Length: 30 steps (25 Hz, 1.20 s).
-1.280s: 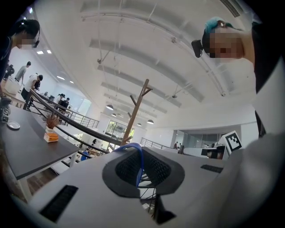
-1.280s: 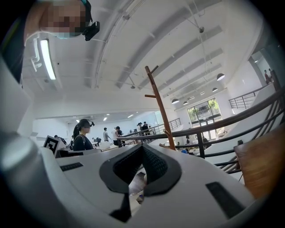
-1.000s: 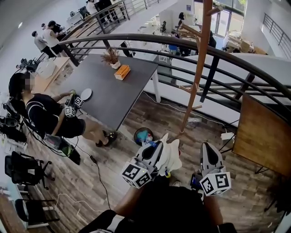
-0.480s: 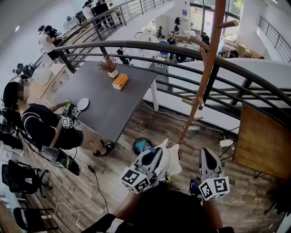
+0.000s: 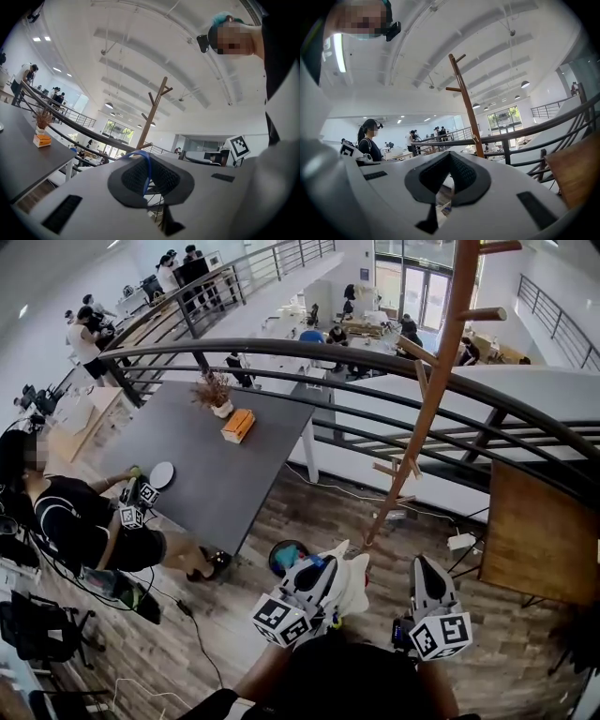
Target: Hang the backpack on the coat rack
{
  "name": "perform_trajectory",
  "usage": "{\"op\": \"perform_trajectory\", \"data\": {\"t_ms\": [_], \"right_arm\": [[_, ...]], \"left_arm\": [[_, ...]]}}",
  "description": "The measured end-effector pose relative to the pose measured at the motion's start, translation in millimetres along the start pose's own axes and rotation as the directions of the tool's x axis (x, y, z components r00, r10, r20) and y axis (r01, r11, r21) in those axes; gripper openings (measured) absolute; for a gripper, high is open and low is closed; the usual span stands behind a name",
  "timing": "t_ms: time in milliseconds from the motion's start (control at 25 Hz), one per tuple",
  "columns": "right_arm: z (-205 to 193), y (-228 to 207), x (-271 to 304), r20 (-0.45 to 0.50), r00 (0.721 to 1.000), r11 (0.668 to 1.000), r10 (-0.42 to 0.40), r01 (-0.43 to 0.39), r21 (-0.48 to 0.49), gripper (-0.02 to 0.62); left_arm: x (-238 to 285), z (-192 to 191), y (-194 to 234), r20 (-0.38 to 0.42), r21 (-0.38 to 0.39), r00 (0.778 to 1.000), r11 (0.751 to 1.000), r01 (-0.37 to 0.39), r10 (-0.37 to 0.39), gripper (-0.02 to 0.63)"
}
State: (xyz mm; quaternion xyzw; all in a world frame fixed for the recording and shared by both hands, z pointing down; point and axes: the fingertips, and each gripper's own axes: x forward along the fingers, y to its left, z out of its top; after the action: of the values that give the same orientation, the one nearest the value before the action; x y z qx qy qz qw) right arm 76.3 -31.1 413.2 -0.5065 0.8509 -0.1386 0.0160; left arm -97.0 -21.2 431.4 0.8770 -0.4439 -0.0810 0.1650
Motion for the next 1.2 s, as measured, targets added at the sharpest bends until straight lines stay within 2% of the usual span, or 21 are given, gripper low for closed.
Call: {"op": "perform_trajectory", "data": {"t_ms": [280,480,640,880,1200], "right_arm": [[-6.8,6.9,15.5,0.005,0.999,0.999,-0.048,0.048,0.011,0.011],[-11.2,13.1,23.6,-0.003,0.998,0.998,-0.06,0.06,0.028,0.011],[-14.8,16.5,30.5,-0.011,0.998,0.997,-0.069,0.069,0.028,0.011],[-14.3,14.1,35.7,-0.016,0.998,0.998,-0.057,0.057,0.022,0.011],[-2.6,-1.8,46.6,-0.009,1.0,1.0,-0.01,0.01,0.017,0.011]], "left_arm": [[2.0,3.2,16.1,-0.003,0.012,1.0,1.0,0.01,-0.01,0.011],[12.6,1.9,13.7,-0.023,0.023,0.999,0.999,0.047,-0.047,0.012],[14.0,-0.6,26.6,-0.027,0.001,0.998,0.998,0.059,-0.059,0.011],[15.2,-2.0,31.3,-0.024,-0.005,0.998,0.999,0.051,-0.051,0.012],[30.7,-2.1,25.9,-0.028,0.025,0.999,0.999,0.025,-0.024,0.012]]}}
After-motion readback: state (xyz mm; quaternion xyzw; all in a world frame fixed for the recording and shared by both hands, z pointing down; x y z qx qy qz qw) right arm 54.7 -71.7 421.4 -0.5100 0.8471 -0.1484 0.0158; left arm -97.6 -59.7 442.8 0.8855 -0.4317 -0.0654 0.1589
